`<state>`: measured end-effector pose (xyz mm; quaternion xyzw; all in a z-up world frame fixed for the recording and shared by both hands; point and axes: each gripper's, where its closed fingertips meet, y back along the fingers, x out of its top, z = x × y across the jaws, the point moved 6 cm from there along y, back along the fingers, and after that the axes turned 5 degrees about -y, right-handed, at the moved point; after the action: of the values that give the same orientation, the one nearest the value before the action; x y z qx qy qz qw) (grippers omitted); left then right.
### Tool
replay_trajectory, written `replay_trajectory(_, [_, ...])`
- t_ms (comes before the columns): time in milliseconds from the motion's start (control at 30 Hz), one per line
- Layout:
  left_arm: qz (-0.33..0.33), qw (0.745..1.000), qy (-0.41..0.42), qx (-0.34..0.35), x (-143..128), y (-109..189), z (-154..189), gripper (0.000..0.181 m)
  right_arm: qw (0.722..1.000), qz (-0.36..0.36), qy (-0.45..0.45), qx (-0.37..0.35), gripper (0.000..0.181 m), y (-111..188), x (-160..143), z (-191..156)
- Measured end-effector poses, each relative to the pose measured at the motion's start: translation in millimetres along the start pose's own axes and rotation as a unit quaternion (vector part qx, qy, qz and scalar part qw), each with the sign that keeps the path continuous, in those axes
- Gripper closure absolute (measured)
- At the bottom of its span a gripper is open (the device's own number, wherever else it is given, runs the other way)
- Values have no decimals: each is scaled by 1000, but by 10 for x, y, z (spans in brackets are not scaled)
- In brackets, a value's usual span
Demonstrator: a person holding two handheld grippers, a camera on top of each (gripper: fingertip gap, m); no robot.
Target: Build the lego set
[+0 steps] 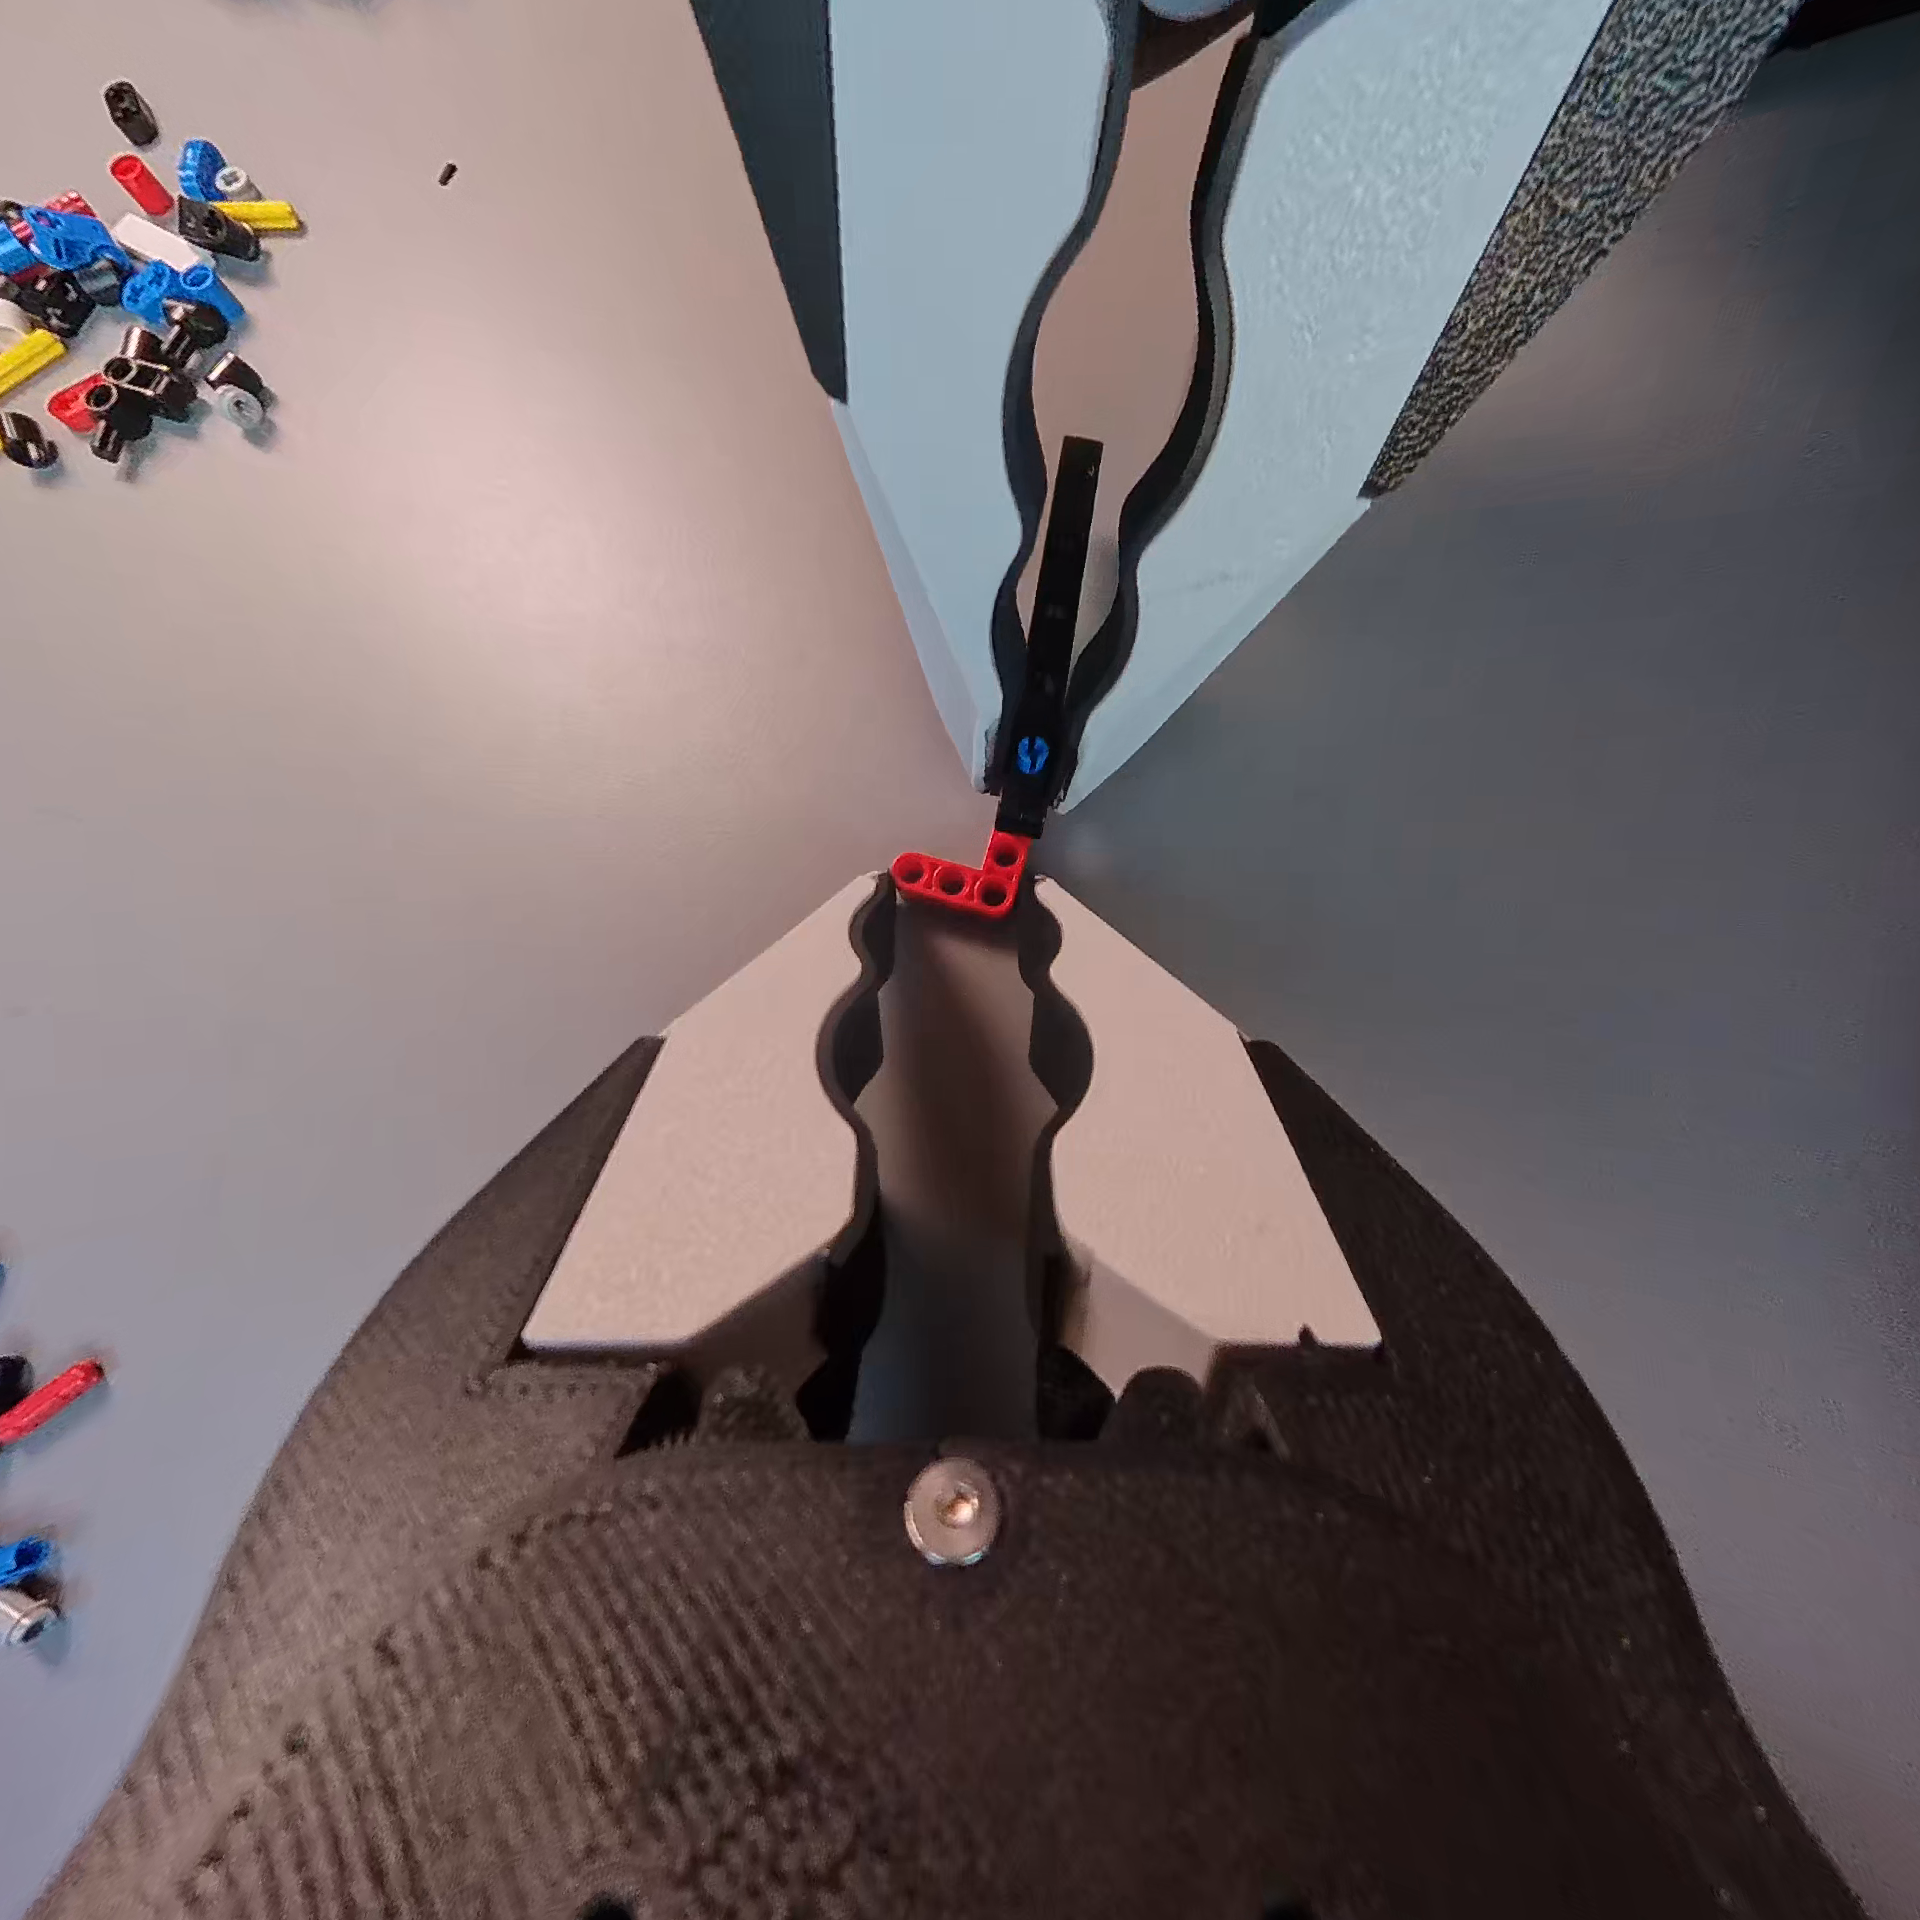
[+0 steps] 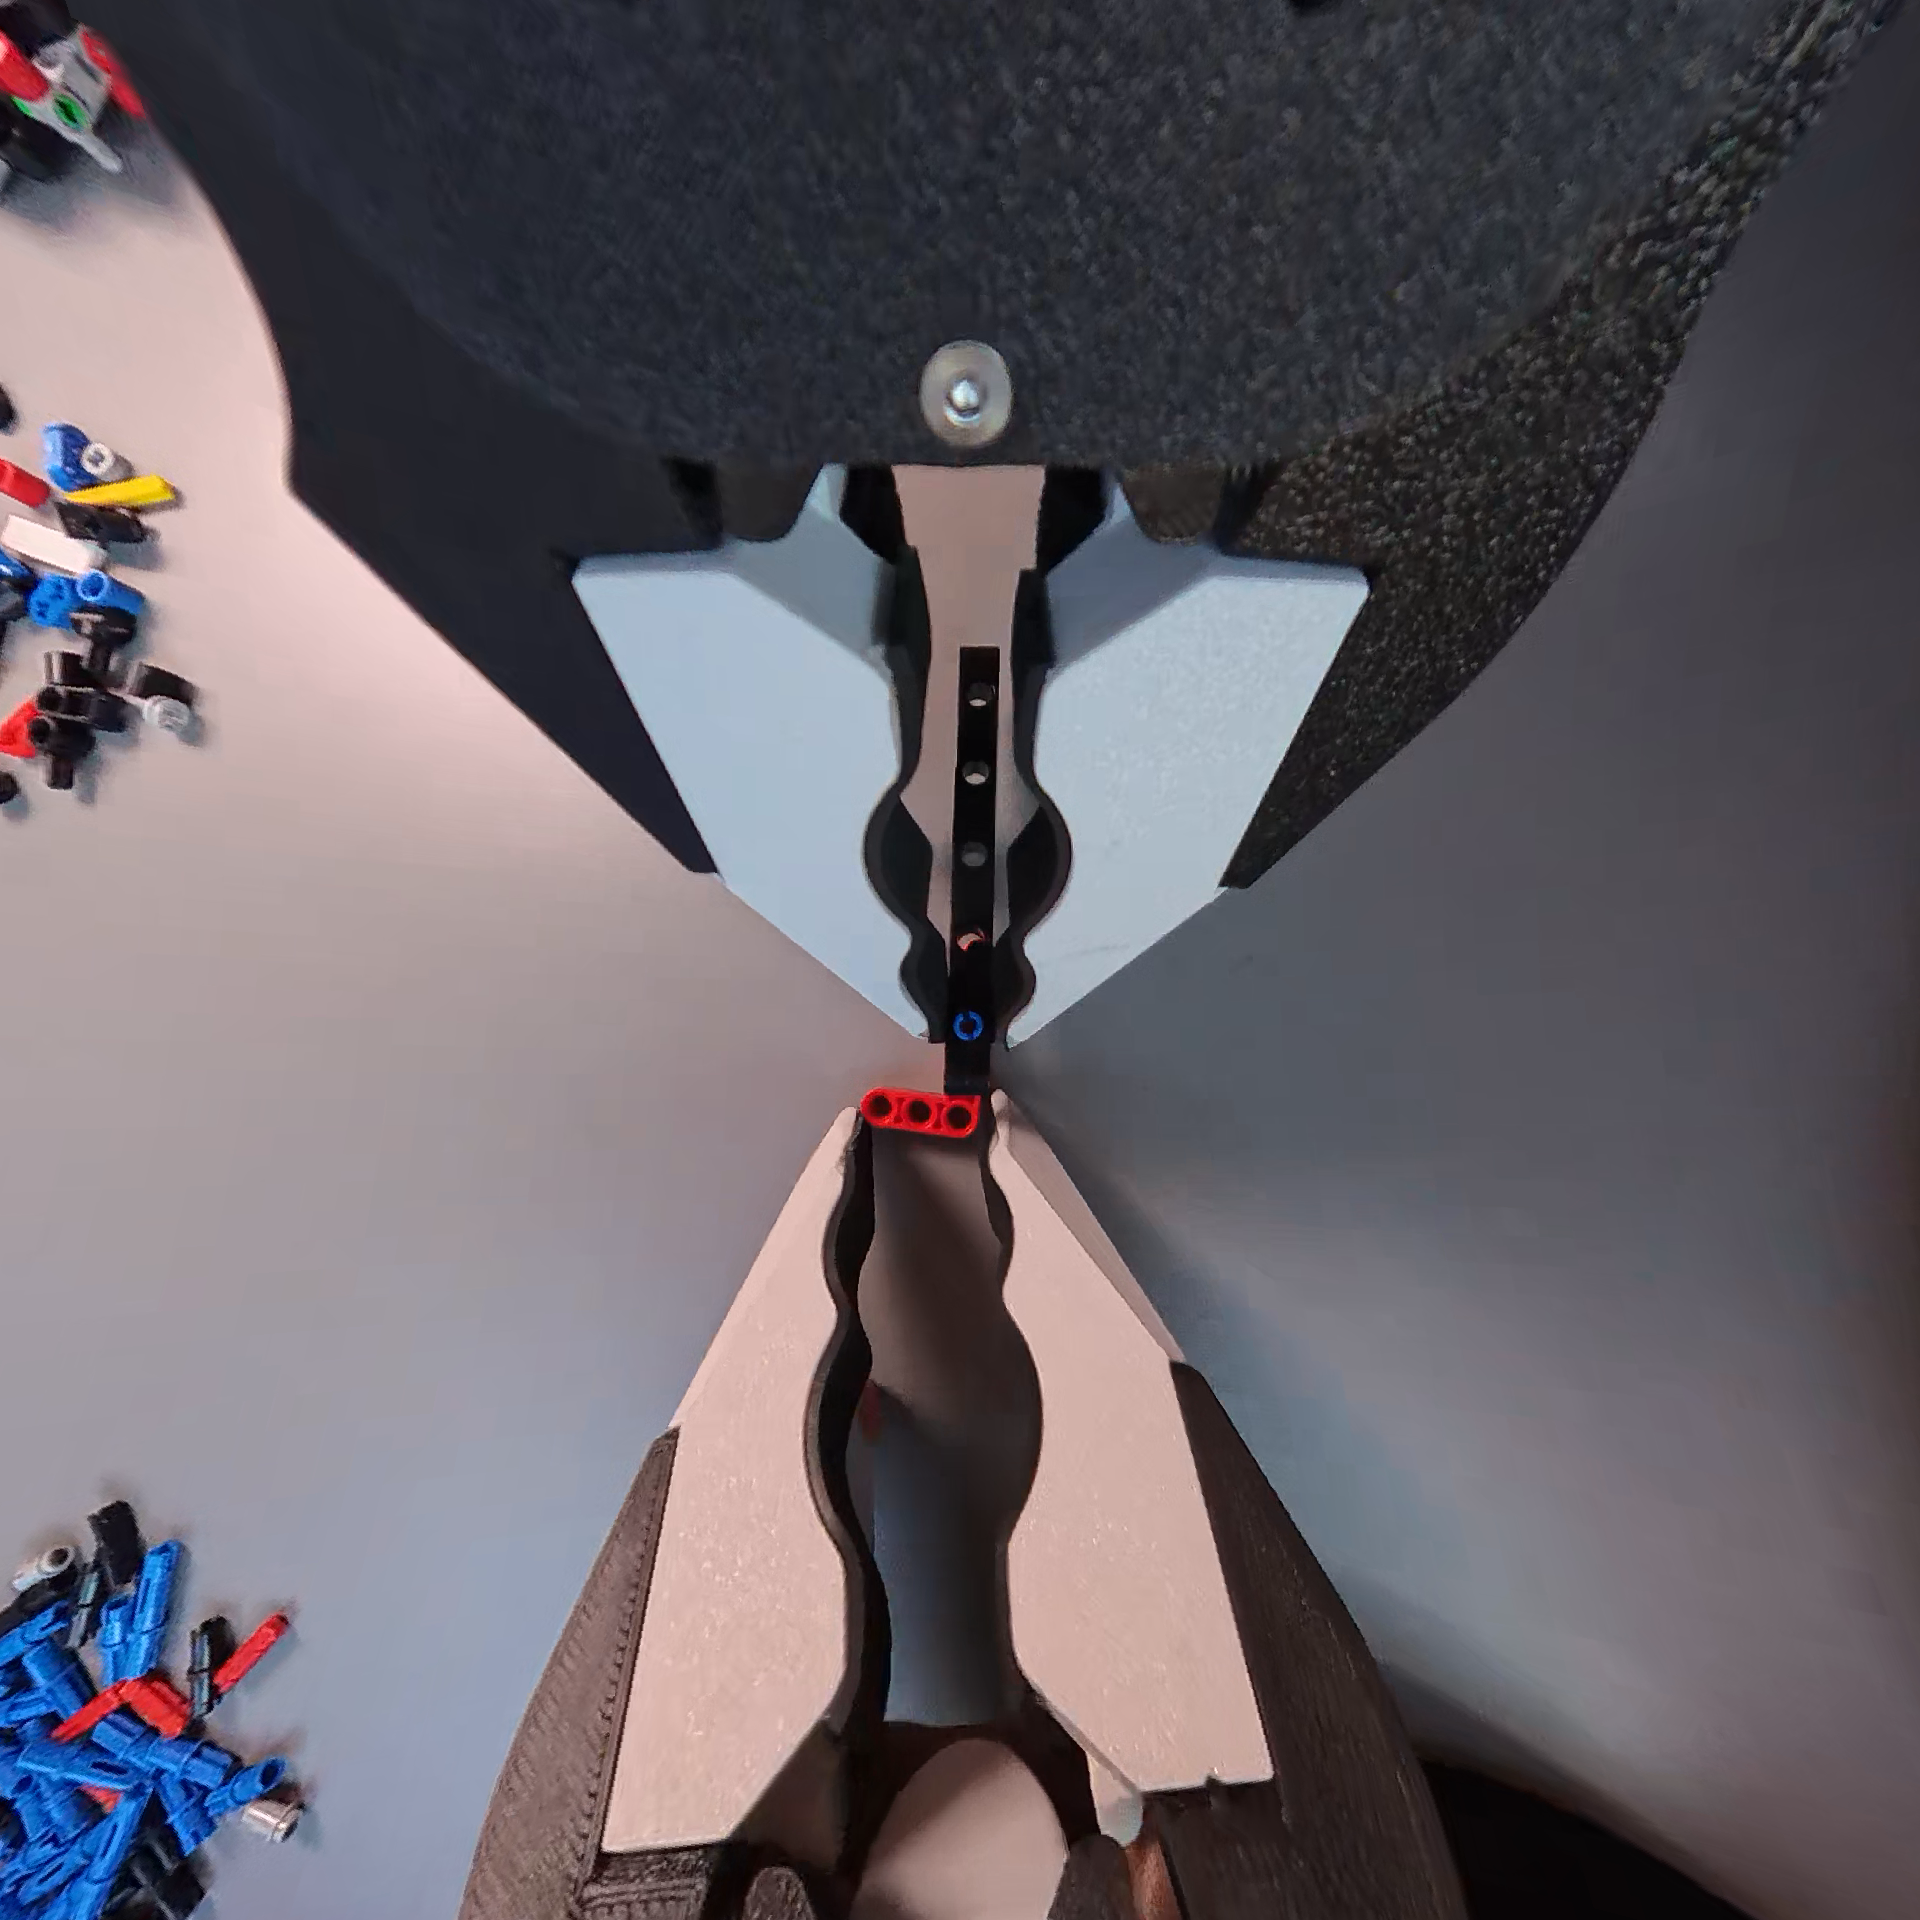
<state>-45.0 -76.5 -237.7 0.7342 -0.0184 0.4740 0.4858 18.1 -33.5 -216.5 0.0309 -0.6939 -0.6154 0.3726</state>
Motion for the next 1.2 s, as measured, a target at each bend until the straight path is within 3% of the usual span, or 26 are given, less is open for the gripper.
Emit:
replay_trajectory(200, [-2,1000,11,5,5,-3,7,159,999,-37,22,12,175,-31,35,10])
replay_trajectory(533, [-5,1000,22,9,5,0,16,159,999,-34,-7,10,175,-41,35,9])
replay_trajectory(833, [-10,999,31,12,0,10,25,159,999,10,-50,5,175,-44,-5,1])
replay_trajectory(1000, [-10,999,32,9,-3,12,32,159,999,31,-43,2,153,-51,-50,-13])
replay_trajectory(1200, [-7,999,34,7,-6,15,31,159,996,71,-50,0,156,31,-90,13])
